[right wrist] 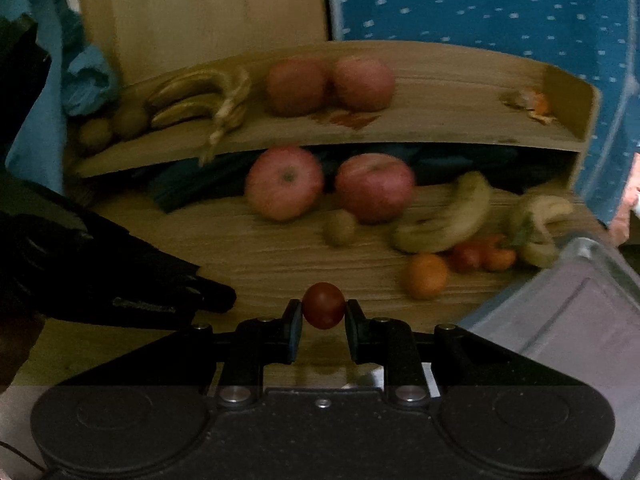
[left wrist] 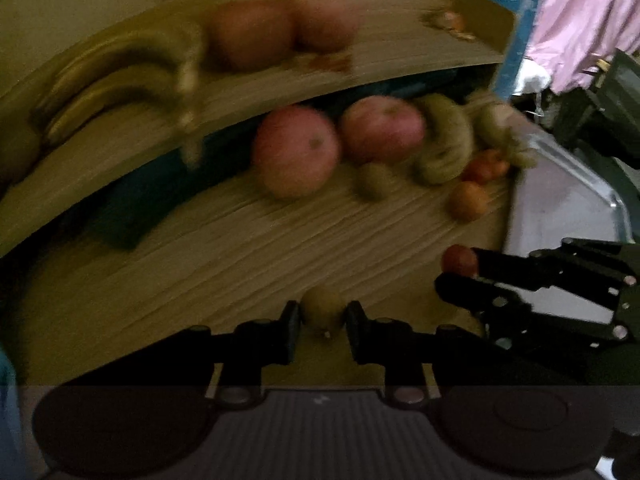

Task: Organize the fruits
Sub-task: 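Carry brown fruit in left tool and cherry tomato in right tool over metal tray, then open right tool to drop cherry tomato while left tool releases brown fruit onto tray, then withdraw both open tools from the metal tray, then move right tool toward orange tangerine while left tool approaches another brown fruit, then close right tool on tangerine while left tool closes on brown fruit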

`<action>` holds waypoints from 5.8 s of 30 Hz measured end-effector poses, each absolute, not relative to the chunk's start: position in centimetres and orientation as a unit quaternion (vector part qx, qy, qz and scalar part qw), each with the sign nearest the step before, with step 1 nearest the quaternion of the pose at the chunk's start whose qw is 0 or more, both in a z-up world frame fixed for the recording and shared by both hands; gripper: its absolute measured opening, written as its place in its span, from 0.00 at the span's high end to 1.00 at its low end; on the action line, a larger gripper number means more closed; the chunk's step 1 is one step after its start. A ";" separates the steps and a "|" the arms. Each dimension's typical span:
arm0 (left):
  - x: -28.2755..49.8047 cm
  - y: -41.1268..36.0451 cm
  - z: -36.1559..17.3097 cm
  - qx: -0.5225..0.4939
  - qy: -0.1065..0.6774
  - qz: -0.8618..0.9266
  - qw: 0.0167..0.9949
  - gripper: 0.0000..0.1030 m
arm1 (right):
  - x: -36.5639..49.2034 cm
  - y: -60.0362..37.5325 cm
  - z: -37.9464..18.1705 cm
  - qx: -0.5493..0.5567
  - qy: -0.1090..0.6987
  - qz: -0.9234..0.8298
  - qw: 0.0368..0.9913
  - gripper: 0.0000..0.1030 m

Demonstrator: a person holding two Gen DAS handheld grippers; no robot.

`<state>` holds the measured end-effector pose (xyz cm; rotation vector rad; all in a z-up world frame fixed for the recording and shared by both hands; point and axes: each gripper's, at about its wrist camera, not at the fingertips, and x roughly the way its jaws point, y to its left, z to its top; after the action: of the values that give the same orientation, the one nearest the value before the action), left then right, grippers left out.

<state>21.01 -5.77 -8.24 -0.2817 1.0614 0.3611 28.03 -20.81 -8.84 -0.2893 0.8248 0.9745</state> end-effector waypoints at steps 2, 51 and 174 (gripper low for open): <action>22.2 -6.7 -7.8 -0.125 0.498 0.154 0.844 0.73 | 28.7 -22.1 -8.5 -0.127 0.380 0.437 0.805 0.76; 31.3 -12.5 -3.5 -0.070 0.446 0.031 0.891 0.13 | 32.2 -32.6 -4.8 -0.085 0.345 0.205 0.912 0.05; 28.4 -5.5 -7.9 -0.200 0.478 0.166 0.839 0.73 | 31.7 -22.3 -8.5 -0.156 0.374 0.419 0.813 0.67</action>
<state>28.42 -5.47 -7.94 -0.4228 1.0120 0.3508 31.68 -22.33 -8.52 -0.3338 0.7978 0.8937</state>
